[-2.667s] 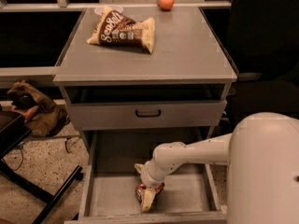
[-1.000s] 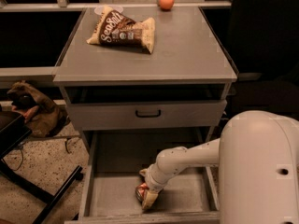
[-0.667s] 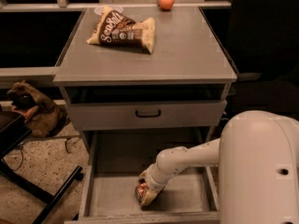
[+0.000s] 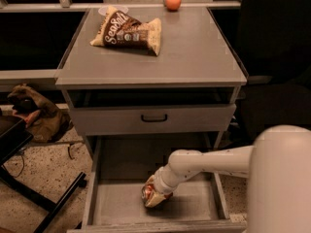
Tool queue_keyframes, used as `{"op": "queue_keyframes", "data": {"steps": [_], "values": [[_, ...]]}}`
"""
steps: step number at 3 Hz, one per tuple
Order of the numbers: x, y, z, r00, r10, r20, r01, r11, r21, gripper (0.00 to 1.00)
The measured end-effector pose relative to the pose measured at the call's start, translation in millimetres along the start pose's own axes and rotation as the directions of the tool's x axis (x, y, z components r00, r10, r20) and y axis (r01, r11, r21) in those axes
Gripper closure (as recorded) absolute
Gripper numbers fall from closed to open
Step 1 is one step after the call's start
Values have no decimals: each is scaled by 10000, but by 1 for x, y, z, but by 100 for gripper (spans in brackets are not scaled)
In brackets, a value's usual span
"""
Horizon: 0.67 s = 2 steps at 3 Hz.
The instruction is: Pick coke can from middle drawer and place on counter
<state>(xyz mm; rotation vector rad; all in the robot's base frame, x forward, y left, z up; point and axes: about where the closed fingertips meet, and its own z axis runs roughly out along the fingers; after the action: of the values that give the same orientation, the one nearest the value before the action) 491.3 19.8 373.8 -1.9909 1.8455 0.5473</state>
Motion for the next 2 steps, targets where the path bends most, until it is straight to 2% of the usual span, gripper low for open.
{"op": "queue_keyframes", "data": {"steps": [1, 2], "values": [[-38, -27, -49, 9721, 419, 2308, -459, 9989, 118, 100], [-47, -44, -124, 9278, 405, 3708, -585, 9976, 373, 100]]}}
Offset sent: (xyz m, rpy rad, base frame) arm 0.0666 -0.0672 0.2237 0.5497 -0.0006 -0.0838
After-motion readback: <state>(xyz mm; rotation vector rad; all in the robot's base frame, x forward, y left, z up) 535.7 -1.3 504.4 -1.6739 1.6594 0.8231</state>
